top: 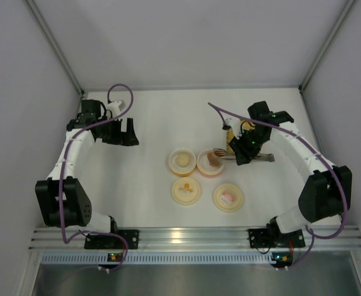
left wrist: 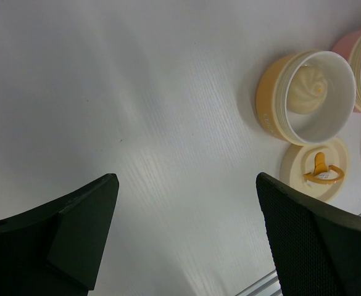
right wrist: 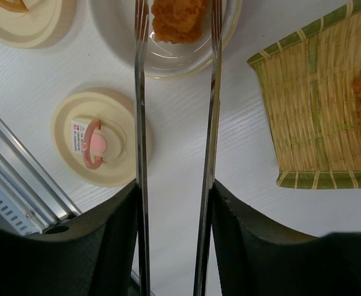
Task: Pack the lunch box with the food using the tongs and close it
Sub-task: Place the fake food in the packing box.
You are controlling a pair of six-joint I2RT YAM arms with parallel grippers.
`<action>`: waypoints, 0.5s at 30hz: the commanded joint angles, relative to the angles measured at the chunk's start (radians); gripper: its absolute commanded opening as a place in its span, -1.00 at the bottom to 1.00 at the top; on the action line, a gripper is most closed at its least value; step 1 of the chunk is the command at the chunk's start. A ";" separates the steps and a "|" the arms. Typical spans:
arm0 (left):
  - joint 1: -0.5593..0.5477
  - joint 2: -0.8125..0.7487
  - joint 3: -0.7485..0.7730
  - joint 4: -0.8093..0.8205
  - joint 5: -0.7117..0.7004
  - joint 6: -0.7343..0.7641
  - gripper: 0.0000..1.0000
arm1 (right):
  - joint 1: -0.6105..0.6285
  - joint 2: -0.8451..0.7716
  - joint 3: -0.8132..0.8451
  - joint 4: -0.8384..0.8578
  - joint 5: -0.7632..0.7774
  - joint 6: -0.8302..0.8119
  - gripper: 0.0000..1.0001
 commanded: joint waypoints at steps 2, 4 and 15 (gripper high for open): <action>0.006 -0.004 0.009 0.028 0.013 0.004 0.96 | 0.012 -0.001 0.025 0.040 -0.008 -0.010 -0.07; 0.004 -0.005 0.010 0.028 0.012 0.004 0.96 | 0.010 -0.004 0.025 0.038 -0.008 -0.010 -0.06; 0.006 -0.015 0.021 0.020 0.016 0.003 0.96 | 0.001 -0.070 0.101 0.023 -0.068 0.042 -0.10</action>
